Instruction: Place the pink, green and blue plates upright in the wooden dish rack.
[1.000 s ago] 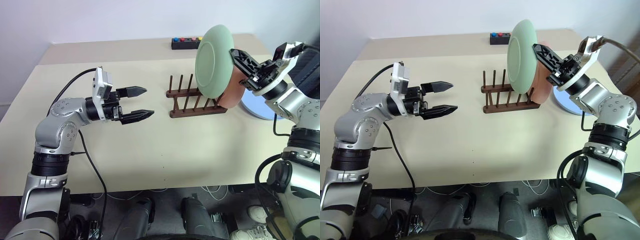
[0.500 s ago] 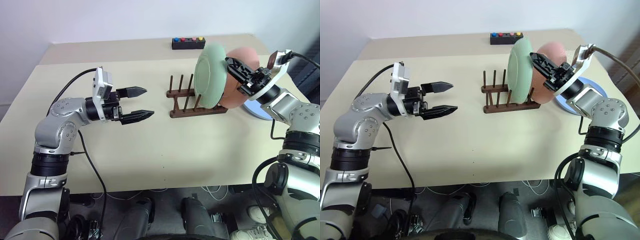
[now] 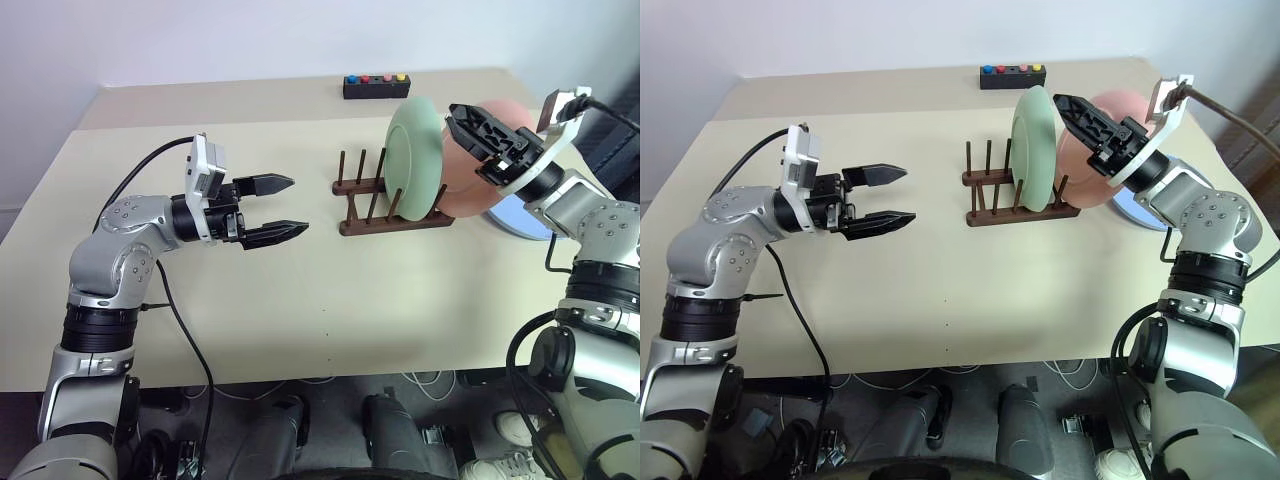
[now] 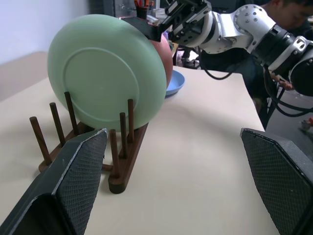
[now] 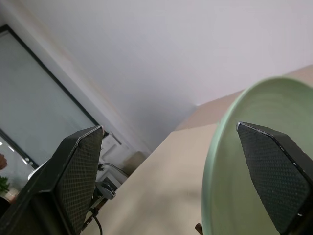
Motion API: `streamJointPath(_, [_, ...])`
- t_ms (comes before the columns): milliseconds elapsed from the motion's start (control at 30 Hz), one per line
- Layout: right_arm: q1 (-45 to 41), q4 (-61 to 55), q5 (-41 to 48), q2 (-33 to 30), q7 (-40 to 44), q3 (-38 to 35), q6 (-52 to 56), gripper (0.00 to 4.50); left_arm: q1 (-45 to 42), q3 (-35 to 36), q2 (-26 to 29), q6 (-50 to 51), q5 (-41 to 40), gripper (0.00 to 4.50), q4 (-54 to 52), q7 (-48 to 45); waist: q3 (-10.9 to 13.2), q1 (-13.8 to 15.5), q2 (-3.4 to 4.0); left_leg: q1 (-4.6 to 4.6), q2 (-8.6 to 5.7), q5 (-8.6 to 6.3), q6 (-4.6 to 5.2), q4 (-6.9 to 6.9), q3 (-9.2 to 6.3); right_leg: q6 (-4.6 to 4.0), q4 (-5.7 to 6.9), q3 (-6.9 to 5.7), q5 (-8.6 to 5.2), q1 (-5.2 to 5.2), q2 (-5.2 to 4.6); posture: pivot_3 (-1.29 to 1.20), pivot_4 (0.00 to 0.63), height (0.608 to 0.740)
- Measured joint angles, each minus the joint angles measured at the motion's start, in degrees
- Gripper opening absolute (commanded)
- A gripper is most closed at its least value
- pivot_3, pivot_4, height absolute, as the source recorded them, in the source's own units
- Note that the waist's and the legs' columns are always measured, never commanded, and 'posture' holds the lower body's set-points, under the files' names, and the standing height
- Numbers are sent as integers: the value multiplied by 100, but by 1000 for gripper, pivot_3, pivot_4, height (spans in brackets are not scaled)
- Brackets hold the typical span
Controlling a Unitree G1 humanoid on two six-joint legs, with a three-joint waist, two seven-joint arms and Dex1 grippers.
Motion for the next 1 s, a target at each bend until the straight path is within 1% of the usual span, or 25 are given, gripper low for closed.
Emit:
streamJointPath(200, [-8, -431, -1, -35, 34, 21, -45, 4449, -1, -2, -4, 3, -18, 4500, 0, 1, 0, 3, 0, 0, 0, 0, 0, 0, 0, 0, 0, 0, 0, 0, 0, 0, 150, 740])
streamJointPath(333, [-59, -452, -6, -89, 20, 15, -109, 4449, -2, -4, -20, 3, -36, 4500, 0, 4, 0, 4, 0, 0, 0, 0, 0, 0, 0, 0, 0, 0, 0, 0, 0, 0, 150, 740])
streamJointPath(433, [-116, -457, -116, -435, 31, -56, -383, 4449, -2, -8, -26, 3, -46, 4500, -2, 7, 0, 22, 0, 0, -1, 0, 0, 0, 0, 0, -2, -1, 0, 1, -1, 0, 150, 740])
streamJointPath(567, [28, -584, -123, -935, 270, -379, -660, 4449, -2, -8, -26, 2, -50, 4500, -11, 19, 0, 30, 0, 0, -2, -1, 1, 1, 0, 0, -6, -2, 0, 5, -2, 0, 150, 740])
streamJointPath(633, [325, -753, -97, -1180, 419, -537, -728, 4449, -3, -17, -33, 4, -57, 4500, -31, 33, 0, 29, 0, 0, -2, -1, 2, 0, -1, 1, -5, -2, 0, 5, -2, 0, 150, 740])
streamJointPath(700, [1002, -1080, -348, -1636, 694, -562, -937, 4449, -11, -46, -73, 102, -73, 4500, -106, 121, 0, 46, 0, 0, -2, -2, 3, 1, 0, 1, -6, -3, -1, 6, -3, 0, 150, 740])
streamJointPath(767, [1677, -1406, -706, -1991, 995, -472, -1193, 4449, -10, -140, -138, 413, -113, 4500, -195, 313, 0, 34, 0, 0, -3, -4, 5, 8, 4, 2, -3, -2, -1, 7, -3, 0, 150, 740])
streamJointPath(833, [2158, -1645, -792, -2162, 1197, -475, -1214, 4449, 7, -432, -277, 837, -106, 4500, -385, 583, -1, 12, 3, 0, -2, -4, 6, 10, 11, 3, 0, 3, -1, 8, -4, 0, 150, 740])
streamJointPath(933, [2622, -1843, -998, -2487, 1327, -516, -1285, 4449, 11, -763, -546, 1027, -45, 4500, -625, 927, -2, 3, 4, 3, 2, -4, 6, 8, 14, 3, 2, 6, -1, 6, -2, 0, 150, 740])
streamJointPath(1000, [3612, -2249, -1507, -2811, 1454, -608, -1613, 4449, -48, -1027, -713, 1142, 144, 4500, -820, 1271, -4, 61, -2, 3, 4, -5, 6, 4, 11, 4, -3, -1, -3, 11, -1, 0, 150, 740])
